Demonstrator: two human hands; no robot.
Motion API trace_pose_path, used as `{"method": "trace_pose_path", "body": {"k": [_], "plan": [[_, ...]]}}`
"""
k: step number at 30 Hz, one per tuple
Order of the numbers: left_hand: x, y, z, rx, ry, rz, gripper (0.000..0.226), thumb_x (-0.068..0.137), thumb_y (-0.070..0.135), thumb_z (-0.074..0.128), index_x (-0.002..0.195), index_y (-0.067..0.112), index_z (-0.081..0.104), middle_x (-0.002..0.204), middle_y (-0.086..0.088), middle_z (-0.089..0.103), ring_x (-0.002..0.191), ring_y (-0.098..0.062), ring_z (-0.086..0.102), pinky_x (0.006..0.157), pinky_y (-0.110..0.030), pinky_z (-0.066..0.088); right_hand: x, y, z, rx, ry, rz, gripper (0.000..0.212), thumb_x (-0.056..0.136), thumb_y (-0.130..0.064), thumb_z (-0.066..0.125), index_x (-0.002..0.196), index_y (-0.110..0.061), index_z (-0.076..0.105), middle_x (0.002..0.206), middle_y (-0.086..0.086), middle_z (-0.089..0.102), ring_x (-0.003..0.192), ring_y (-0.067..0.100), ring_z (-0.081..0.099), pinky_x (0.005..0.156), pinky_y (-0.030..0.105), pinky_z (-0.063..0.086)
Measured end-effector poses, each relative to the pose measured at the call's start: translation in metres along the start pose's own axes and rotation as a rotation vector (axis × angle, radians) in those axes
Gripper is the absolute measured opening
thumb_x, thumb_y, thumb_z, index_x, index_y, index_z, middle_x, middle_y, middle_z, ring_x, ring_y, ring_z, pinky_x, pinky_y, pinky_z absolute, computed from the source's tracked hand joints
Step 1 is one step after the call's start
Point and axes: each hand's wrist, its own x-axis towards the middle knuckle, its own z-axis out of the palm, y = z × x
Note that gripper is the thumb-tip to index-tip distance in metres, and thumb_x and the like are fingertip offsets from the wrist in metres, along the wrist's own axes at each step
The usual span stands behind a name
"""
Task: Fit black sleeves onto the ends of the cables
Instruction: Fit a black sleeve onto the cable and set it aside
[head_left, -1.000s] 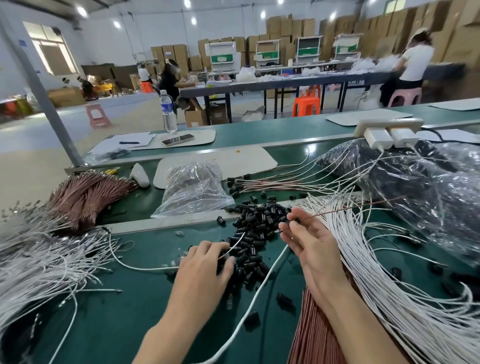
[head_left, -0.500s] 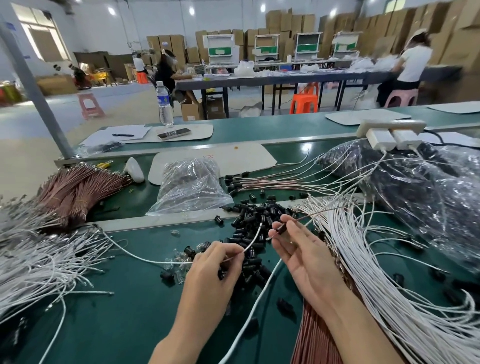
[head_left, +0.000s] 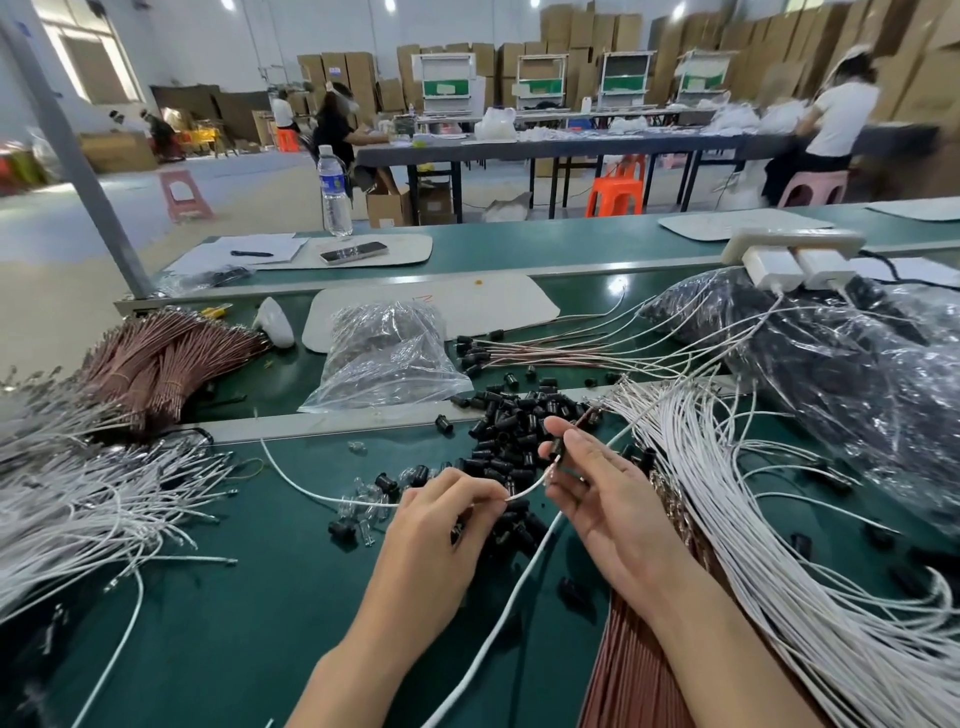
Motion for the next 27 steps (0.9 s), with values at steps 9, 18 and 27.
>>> {"method": "trace_pose_path", "body": {"k": [9,18,27], "plan": [[0.0,-0.002,-0.001,0.038,0.022,0.0,0.019,0.095,0.051,0.049,0.101,0.041,0.064,0.103,0.029,0.06,0.1,-0.004,0.056,0.087,-0.022,0.044,-0.001,-0.001,-0.001,-0.012,0.003,-0.02,0.028,0.086,-0.022,0.066,0.11,-0.016,0.079,0.093,0.006,0.075,0.078,0.015,0.07,0.072,0.027,0.061],[0.003,-0.006,0.002,-0.038,0.132,-0.035,0.008,0.094,0.029,0.066,0.097,0.037,0.065,0.097,0.023,0.062,0.095,-0.011,0.064,0.082,-0.038,0.054,-0.001,0.006,0.005,-0.08,-0.047,-0.002,0.035,0.084,-0.02,0.069,0.118,-0.011,0.073,0.105,0.013,0.076,0.086,0.02,0.073,0.073,0.026,0.06],[0.002,-0.004,0.0,0.0,0.129,-0.019,0.012,0.096,0.035,0.062,0.102,0.031,0.071,0.093,0.022,0.059,0.091,-0.013,0.061,0.08,-0.039,0.052,-0.003,0.013,0.008,-0.223,-0.136,0.048,0.023,0.079,-0.024,0.073,0.1,-0.018,0.08,0.107,0.012,0.077,0.086,0.017,0.074,0.075,0.024,0.059]]}}
